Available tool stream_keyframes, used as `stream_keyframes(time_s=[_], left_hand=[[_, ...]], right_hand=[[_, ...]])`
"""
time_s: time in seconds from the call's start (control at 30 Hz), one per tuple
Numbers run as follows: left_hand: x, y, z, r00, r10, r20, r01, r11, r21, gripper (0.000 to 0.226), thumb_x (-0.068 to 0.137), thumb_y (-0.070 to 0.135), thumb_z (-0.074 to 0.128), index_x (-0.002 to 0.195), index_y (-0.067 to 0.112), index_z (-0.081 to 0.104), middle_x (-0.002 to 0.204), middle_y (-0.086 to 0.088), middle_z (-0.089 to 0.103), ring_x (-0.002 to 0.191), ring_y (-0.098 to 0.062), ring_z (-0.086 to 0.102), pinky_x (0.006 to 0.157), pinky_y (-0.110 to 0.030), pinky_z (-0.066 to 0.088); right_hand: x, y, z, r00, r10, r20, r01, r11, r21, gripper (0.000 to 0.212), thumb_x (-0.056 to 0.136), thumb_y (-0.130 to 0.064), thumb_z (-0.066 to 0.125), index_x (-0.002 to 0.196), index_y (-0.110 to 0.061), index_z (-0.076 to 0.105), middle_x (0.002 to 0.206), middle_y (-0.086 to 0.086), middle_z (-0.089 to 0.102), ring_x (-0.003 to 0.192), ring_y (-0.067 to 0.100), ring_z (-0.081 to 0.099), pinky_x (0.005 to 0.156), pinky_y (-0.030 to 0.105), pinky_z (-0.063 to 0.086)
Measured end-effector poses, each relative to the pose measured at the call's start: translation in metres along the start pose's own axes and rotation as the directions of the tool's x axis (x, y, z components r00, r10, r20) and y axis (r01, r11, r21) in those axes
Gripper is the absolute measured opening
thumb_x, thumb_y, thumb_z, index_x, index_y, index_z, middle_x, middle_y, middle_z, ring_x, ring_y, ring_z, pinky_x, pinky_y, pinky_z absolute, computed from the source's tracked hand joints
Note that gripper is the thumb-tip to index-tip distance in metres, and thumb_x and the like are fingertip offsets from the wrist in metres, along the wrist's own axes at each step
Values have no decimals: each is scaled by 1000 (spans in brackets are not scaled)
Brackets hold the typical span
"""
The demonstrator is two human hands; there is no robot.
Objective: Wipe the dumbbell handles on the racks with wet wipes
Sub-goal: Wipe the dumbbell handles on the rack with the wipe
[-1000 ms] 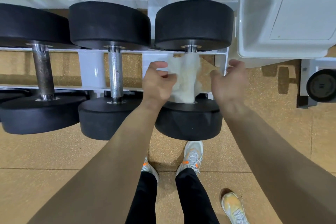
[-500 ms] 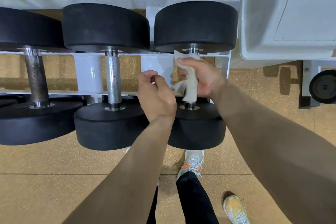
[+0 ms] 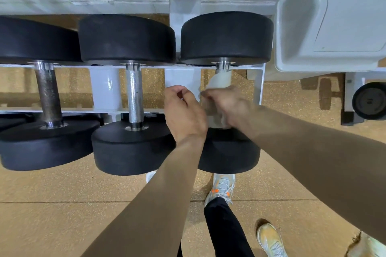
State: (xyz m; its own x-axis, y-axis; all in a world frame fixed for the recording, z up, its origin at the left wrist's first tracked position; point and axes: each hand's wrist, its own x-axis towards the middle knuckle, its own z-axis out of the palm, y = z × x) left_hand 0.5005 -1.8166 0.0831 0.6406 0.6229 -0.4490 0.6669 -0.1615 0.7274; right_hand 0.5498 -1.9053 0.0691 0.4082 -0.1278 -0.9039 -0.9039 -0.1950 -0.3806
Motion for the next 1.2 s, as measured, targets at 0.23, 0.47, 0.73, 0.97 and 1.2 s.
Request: stream_keyframes(time_s=[0.23,0.47,0.73,0.97,1.2], left_hand=[[-1,-1,-1,998,55,20,-55,998,3,8,100,22,46,100,21,54,92,7,62,79,-4,55,66,-15,37],[-3,7,-3,999,-10,51,7,999,48,11,102,24,42,95,29,48,102,1,63,86,-15,59,78,-30,46],[-2,7,-3,998,-34,48,30,997,69,11,103,27,40,100,26,51,108,0,63,86,-14,58,80,-31,45],[-2,9,-4,997,-45,69,42,998,47,12,104,26,40,99,26,50,97,8,61,86,-12,58,79,-31,47],[-3,11,-5,997,-34,73,28,996,90,10,103,27,40,98,27,49,97,6,62,89,-18,60,82,-37,49]], right_hand=[[25,-19,-28,894,-144,425,-12,939,344,17,89,-29,71,90,-12,71,88,9,64,82,28,64,92,49,49],[9,18,-26,920,-79,383,8,983,183,38,83,-13,79,117,-3,67,101,19,75,90,31,74,86,48,60],[7,-24,-5,996,-89,-11,90,989,118,22,83,-18,81,91,-7,64,77,8,71,51,16,68,47,27,54],[24,7,-25,881,-129,456,-50,931,361,6,88,-18,71,88,-12,71,77,4,65,71,20,68,69,35,57],[0,-6,-6,985,-153,-83,139,978,-158,17,81,-18,77,91,-11,65,86,6,72,79,19,69,74,34,61]])
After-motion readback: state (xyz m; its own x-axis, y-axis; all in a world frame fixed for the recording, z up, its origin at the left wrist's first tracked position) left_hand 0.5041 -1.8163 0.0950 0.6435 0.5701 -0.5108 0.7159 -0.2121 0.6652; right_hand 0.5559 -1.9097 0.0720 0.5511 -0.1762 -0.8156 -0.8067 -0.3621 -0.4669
